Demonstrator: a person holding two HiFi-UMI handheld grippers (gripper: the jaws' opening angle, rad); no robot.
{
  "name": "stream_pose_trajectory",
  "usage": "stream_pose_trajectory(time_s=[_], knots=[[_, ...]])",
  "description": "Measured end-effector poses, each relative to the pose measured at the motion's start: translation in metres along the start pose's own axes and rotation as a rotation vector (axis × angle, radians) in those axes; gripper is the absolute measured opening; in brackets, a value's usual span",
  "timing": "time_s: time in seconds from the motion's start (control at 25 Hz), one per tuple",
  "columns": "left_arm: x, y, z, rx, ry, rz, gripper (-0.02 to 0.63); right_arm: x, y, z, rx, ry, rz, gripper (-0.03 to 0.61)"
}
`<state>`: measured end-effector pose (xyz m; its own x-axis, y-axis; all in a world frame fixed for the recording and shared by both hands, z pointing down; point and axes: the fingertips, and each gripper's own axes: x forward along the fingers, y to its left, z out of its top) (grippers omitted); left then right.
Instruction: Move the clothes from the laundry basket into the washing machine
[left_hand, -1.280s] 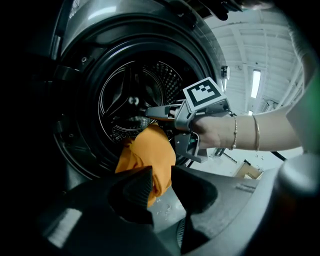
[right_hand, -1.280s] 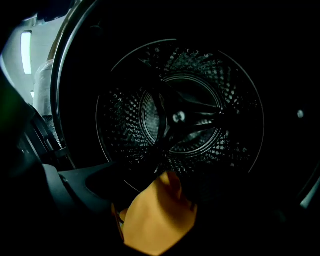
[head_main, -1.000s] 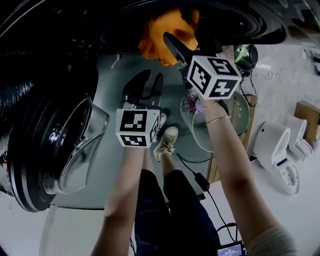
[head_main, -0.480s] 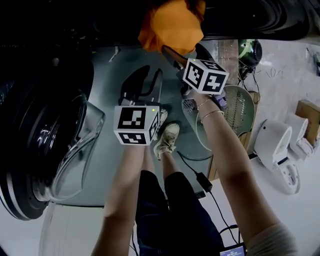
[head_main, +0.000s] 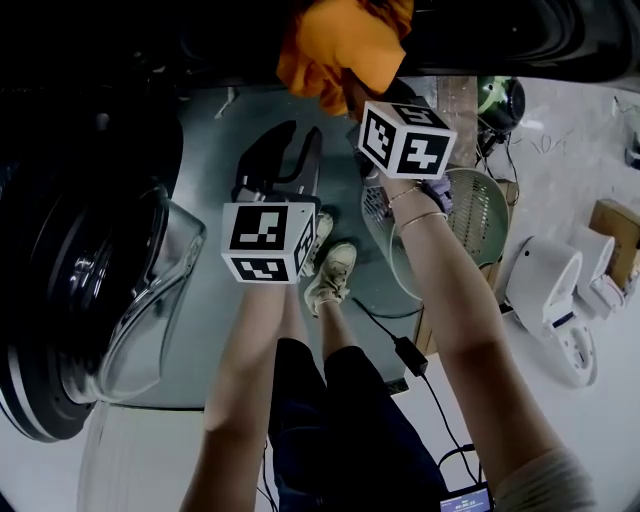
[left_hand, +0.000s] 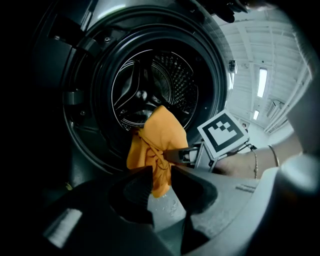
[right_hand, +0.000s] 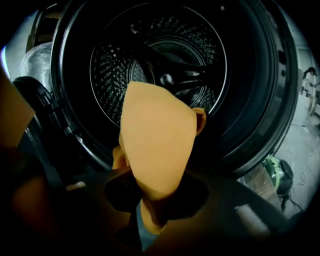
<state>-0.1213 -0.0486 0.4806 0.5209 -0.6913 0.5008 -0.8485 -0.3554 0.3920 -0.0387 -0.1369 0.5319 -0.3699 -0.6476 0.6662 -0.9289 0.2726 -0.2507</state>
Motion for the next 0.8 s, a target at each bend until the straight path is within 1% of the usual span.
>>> stream_pose_trajectory(time_s=[0.24,0.48,0.6,0.64,0.68,0.72,0.76,0.8], knots=[[-0.001,-0.008,0.021,0.018,-0.029,-0.010,0.123,-0.022,0.015,0.058,0.013,-0.163,0.039,0.109],[-0.006,-0.010,0.042,0.030,-0.055,-0.003,0.120,-0.028,0.024,0.140,-0.002,-0.322,0.058,0.098],[-0.007,-0.008,0.051,0.038,-0.066,0.006,0.120,-0.025,0.031,0.176,-0.010,-0.373,0.083,0.104],[-0.006,-0.007,0.053,0.038,-0.067,0.008,0.120,-0.023,0.033,0.183,-0.004,-0.375,0.098,0.133],[-0.005,-0.007,0.055,0.038,-0.068,0.010,0.120,-0.020,0.035,0.187,0.004,-0.372,0.118,0.214],[-0.004,-0.007,0.057,0.037,-0.070,0.011,0.120,-0.019,0.037,0.188,0.010,-0.363,0.138,0.326],[-0.003,-0.007,0.058,0.036,-0.071,0.011,0.120,-0.017,0.039,0.188,0.012,-0.350,0.153,0.418],[-0.002,-0.007,0.059,0.037,-0.072,0.011,0.120,-0.017,0.039,0.185,0.012,-0.336,0.156,0.446]])
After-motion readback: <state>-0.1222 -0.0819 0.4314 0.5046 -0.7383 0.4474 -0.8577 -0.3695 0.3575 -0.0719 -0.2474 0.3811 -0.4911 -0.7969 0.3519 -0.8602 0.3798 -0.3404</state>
